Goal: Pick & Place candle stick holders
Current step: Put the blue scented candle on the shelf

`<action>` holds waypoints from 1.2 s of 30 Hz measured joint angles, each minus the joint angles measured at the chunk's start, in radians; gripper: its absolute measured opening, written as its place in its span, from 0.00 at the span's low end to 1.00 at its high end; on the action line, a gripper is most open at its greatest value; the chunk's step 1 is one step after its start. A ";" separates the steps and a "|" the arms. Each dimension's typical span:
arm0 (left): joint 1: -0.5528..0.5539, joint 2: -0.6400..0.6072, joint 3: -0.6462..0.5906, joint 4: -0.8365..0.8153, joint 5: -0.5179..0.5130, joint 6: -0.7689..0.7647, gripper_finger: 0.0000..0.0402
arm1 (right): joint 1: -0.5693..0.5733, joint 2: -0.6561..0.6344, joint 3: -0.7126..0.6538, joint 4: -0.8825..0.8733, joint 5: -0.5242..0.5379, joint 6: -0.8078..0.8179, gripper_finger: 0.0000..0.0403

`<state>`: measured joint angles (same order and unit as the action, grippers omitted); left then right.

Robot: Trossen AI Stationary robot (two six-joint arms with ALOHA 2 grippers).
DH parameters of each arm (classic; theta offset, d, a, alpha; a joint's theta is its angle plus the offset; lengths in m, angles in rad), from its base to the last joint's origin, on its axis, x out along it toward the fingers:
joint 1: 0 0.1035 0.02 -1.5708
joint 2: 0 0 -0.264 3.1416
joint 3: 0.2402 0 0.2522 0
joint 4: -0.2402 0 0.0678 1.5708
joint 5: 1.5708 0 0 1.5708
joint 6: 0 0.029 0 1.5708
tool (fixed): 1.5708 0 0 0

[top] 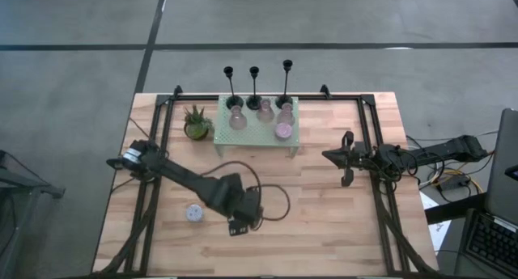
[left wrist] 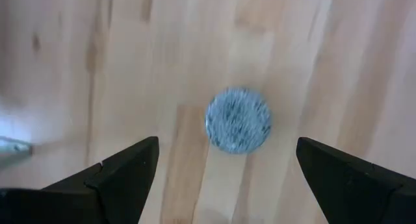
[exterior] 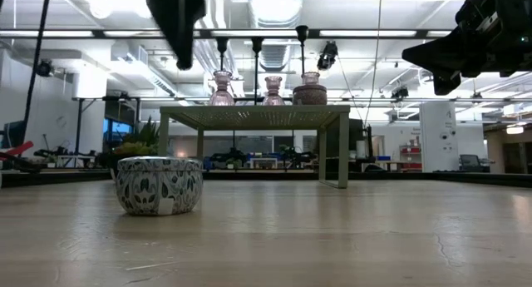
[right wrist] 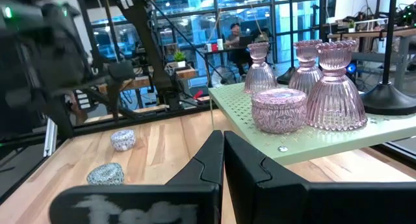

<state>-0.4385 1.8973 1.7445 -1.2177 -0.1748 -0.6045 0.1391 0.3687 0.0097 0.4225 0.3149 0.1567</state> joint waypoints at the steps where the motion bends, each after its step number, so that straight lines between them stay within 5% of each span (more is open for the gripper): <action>1: -0.007 0.001 -0.026 0.008 0.000 -0.009 0.91 | 0.000 0.000 0.000 0.000 0.000 0.000 0.02; 14: -0.013 0.007 -0.276 0.282 0.081 -0.045 0.91 | 0.000 0.000 0.000 0.000 0.000 0.000 0.02; 36: -0.010 0.006 -0.428 0.535 0.078 -0.063 0.91 | 0.000 0.001 0.000 0.000 0.000 0.000 0.02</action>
<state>-0.4480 1.9030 1.3167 -0.6830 -0.0971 -0.6670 0.1393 0.3695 0.0097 0.4225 0.3149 0.1570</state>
